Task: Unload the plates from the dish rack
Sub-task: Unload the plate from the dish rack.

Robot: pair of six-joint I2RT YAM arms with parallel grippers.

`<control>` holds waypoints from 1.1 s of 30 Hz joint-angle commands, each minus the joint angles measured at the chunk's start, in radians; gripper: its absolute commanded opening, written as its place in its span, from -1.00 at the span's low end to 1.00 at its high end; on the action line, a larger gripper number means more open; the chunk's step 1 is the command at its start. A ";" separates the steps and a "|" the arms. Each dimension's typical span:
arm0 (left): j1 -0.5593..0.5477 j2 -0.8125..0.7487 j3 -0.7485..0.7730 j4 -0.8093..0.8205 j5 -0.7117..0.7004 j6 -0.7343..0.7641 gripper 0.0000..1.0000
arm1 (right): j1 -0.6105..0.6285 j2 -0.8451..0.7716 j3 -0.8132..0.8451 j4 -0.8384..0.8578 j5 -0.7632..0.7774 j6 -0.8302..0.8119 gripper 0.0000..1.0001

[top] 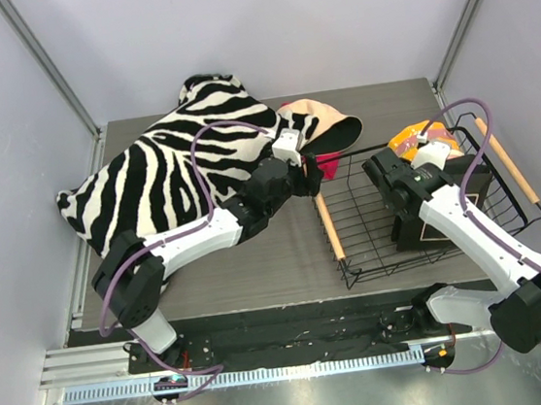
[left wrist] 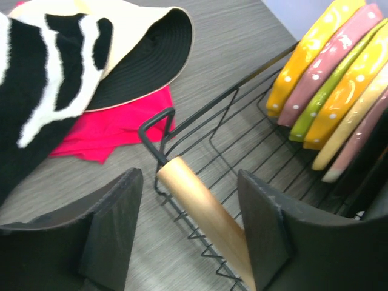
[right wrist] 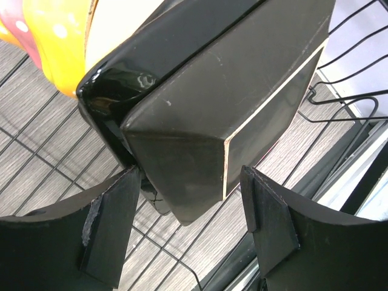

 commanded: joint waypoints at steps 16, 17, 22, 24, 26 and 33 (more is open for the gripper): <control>0.032 0.006 -0.026 0.047 0.129 -0.140 -1.00 | 0.011 0.036 0.001 -0.130 0.245 0.339 0.34; 0.033 0.005 -0.027 0.048 0.133 -0.146 -1.00 | 0.012 0.053 0.029 -0.161 0.250 0.353 0.33; 0.033 0.009 -0.029 0.067 0.162 -0.166 -1.00 | 0.040 0.184 0.118 -0.288 0.280 0.425 0.34; 0.032 0.014 -0.030 0.074 0.172 -0.177 -1.00 | 0.051 0.219 0.146 -0.360 0.287 0.478 0.35; 0.033 0.014 -0.033 0.079 0.179 -0.183 -1.00 | 0.054 0.244 0.153 -0.385 0.281 0.473 0.34; 0.032 0.005 -0.039 0.088 0.207 -0.198 -1.00 | 0.052 0.216 0.089 -0.387 0.254 0.479 0.34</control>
